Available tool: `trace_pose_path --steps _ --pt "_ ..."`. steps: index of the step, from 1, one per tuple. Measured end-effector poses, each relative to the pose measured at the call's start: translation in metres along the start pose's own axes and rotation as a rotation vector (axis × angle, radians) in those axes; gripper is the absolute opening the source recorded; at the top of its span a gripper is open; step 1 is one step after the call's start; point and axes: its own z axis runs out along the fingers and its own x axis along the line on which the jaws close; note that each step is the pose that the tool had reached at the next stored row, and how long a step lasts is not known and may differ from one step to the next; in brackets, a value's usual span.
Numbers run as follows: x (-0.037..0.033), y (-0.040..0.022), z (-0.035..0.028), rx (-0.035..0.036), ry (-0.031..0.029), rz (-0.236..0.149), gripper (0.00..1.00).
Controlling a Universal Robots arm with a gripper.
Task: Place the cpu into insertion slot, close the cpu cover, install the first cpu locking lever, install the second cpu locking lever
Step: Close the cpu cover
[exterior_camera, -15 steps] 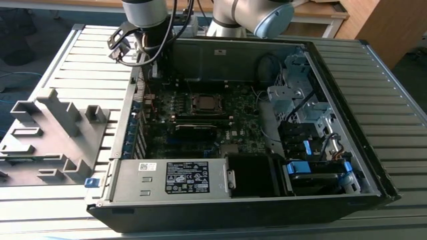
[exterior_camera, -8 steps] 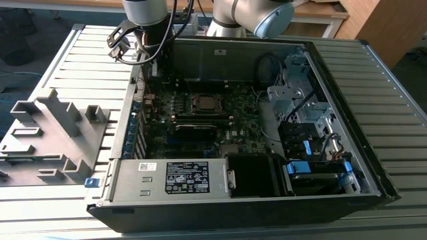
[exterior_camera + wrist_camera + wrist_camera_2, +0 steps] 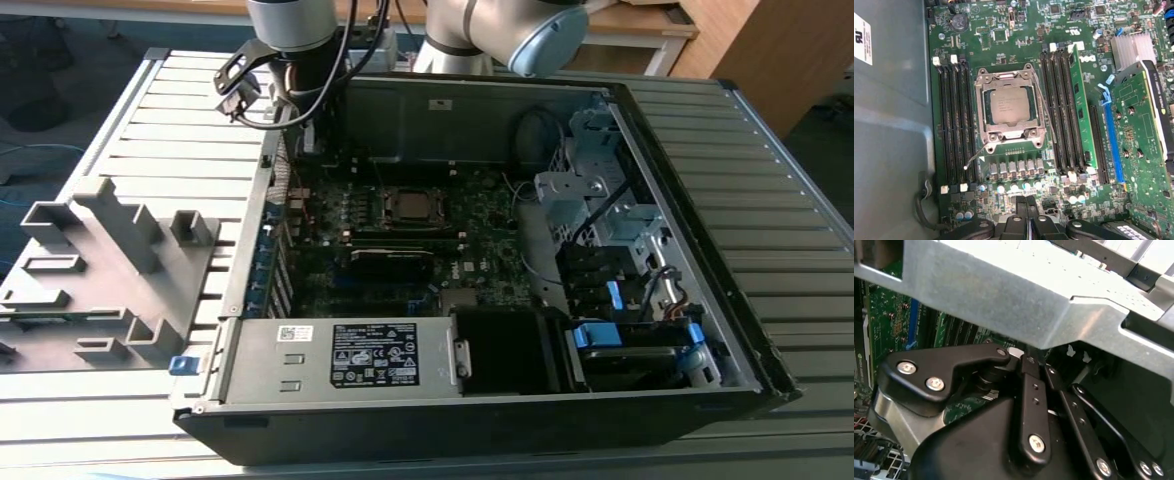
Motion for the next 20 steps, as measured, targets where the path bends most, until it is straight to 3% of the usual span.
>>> trace_pose_path --steps 4,10,20 --pt "-0.0006 0.004 0.0008 0.0127 -0.0016 0.0 0.11" --pt "-0.002 0.0148 0.0023 0.0342 -0.0045 0.0 0.11" --pt "0.0013 0.0407 0.0066 0.0374 -0.005 0.002 0.11"
